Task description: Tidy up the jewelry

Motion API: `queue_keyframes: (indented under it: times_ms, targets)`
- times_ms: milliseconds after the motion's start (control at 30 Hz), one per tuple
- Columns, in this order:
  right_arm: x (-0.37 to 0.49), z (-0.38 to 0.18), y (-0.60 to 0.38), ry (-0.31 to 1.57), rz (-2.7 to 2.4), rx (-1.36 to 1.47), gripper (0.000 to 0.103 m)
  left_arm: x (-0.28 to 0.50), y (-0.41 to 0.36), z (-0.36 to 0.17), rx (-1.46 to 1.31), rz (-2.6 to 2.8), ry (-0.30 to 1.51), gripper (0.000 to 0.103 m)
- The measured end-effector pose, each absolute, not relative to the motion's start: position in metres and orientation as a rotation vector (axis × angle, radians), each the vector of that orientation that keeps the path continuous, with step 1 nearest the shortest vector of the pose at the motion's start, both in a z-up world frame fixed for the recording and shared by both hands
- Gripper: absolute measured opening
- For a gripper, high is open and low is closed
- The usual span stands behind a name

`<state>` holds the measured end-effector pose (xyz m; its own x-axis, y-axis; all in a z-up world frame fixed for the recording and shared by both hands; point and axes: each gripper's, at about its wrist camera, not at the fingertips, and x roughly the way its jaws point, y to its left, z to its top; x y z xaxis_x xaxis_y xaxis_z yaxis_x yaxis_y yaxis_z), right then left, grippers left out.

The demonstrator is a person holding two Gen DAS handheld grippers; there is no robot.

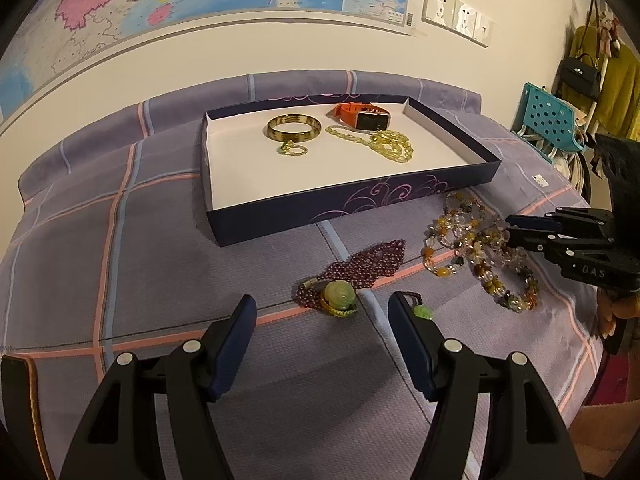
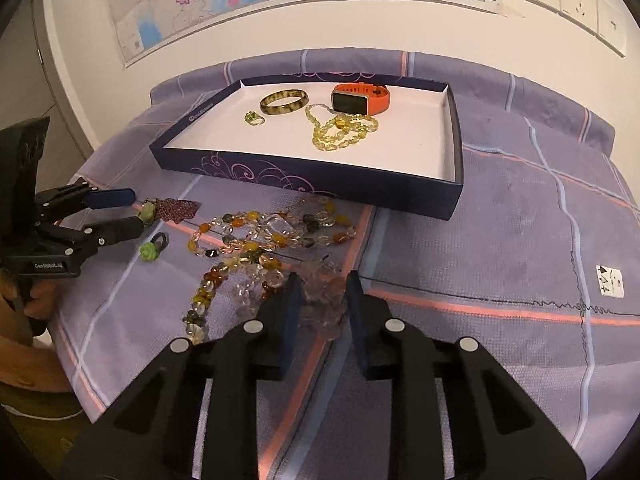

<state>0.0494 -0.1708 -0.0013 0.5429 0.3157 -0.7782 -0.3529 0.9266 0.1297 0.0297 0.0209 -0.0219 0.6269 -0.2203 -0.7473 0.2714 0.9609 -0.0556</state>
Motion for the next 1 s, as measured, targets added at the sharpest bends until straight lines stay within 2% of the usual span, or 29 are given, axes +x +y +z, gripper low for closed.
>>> queue_keyframes:
  times_ms: [33,67,633,1000]
  targets:
    - [0.050,-0.001,-0.172,0.913,0.400,-0.036,0.020,0.028,0.020,-0.021,0.069,-0.288,0.844,0.066]
    - [0.049,0.001,-0.176,0.905,0.414,-0.007,0.010,0.027,0.019,-0.021,0.073,-0.295,0.840,0.066]
    - [0.030,0.070,-0.195,0.725,0.534,0.166,0.010,0.033,0.015,-0.017,0.106,-0.297,0.827,0.066]
    - [0.039,0.043,-0.197,0.803,0.520,0.206,0.010,0.057,-0.001,-0.023,0.194,-0.327,0.853,0.069]
